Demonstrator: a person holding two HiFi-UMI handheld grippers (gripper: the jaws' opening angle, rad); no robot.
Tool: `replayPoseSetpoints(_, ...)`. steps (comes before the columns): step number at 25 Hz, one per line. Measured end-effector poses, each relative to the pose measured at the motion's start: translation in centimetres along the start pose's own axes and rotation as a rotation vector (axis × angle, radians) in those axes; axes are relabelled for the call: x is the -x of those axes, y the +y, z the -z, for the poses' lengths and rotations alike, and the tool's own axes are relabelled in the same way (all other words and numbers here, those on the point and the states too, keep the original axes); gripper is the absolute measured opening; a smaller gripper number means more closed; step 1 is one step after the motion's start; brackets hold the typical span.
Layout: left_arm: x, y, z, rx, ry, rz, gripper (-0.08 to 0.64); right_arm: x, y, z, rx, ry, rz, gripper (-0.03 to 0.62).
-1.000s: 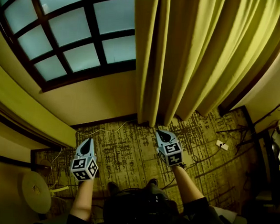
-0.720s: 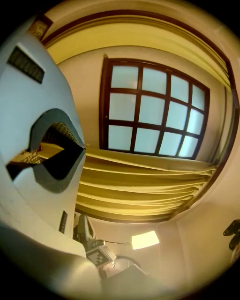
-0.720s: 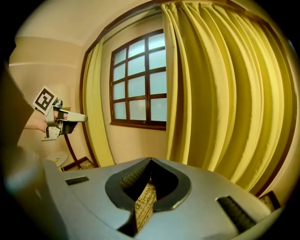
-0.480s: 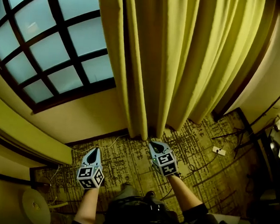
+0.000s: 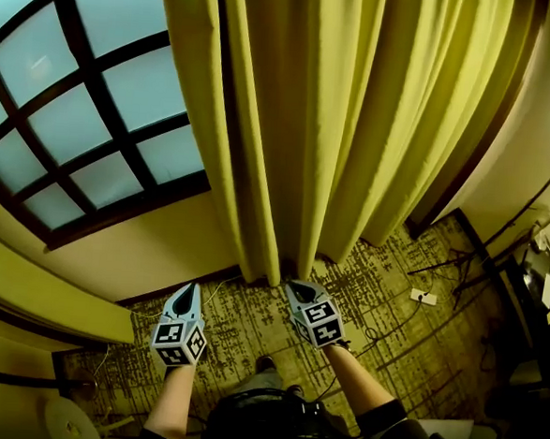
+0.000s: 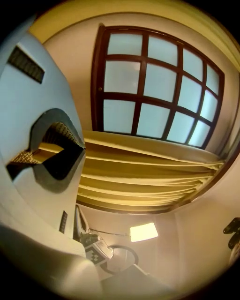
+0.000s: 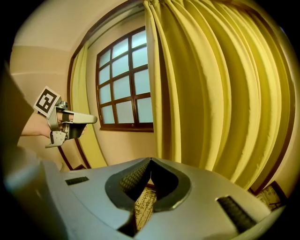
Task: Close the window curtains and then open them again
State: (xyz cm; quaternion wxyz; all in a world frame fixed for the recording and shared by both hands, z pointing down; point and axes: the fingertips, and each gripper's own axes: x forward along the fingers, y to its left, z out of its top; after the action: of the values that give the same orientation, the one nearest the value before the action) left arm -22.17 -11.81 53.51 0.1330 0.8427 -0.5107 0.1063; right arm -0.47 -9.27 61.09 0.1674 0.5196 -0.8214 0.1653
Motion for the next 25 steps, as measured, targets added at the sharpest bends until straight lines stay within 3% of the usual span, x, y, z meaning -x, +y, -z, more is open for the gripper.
replayPoseSetpoints(4,-2.9,0.1,-1.8,-0.016,-0.008,0.036,0.000,-1.5,-0.1,-1.3,-0.012,0.008,-0.004,0.002)
replayPoseSetpoints(12,-8.0,0.9,-3.5,-0.015,-0.033,0.104,0.000,-4.2,-3.1,-2.0,-0.012,0.008,0.066,0.002)
replayPoseSetpoints(19,-11.4,1.1,-4.0,-0.022,-0.047,0.150,0.000,-5.8,-3.9,-7.6,-0.033,-0.067,0.089,0.028)
replayPoseSetpoints(25,-12.8,1.1,-4.7,-0.027,-0.058,0.148,0.000,-7.7,-5.0,-11.6,0.008,-0.105,0.093,0.031)
